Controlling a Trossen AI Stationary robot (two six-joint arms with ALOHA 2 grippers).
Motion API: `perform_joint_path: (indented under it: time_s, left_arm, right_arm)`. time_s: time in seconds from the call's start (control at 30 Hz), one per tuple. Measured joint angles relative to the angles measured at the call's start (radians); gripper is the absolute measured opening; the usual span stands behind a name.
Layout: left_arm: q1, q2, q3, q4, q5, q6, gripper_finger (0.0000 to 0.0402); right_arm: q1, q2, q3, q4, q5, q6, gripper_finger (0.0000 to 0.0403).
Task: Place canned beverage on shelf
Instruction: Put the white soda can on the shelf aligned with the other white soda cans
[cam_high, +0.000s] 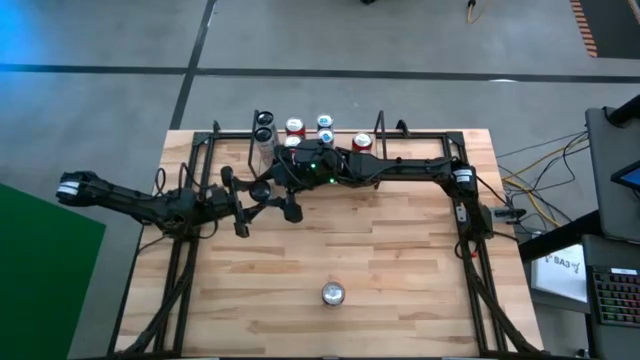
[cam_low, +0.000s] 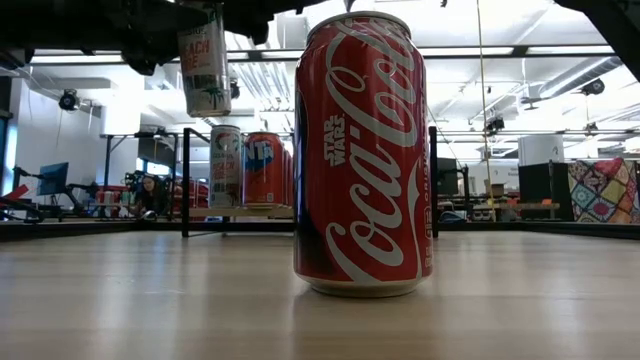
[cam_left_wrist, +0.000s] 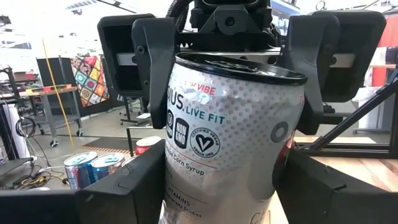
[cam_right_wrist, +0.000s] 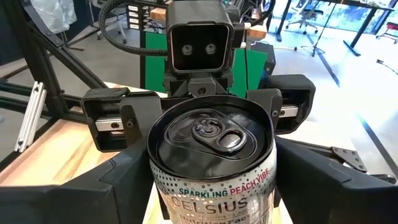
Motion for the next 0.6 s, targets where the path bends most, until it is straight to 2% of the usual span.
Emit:
perform_joint_path:
  time_s: [0.2,0.33,0.6]
  left_arm:
    - [0.0,0.0,0.0,-0.028,-0.007,0.013,0.0228]
    - [0.001,-0.012,-0.002,-0.023,-0.014,0.018,0.0228]
    - [0.019,-0.045,-0.002,-0.083,-0.191,0.002,0.0228]
  right_arm:
    - [0.0,-0.005,0.001,-0.005,0.003,0.049,0.0302]
    - [0.0,-0.013,0.038,-0.079,0.011,0.052,0.0325]
    - [-0.01,-0.021,0.135,-0.255,0.017,0.086,0.0342]
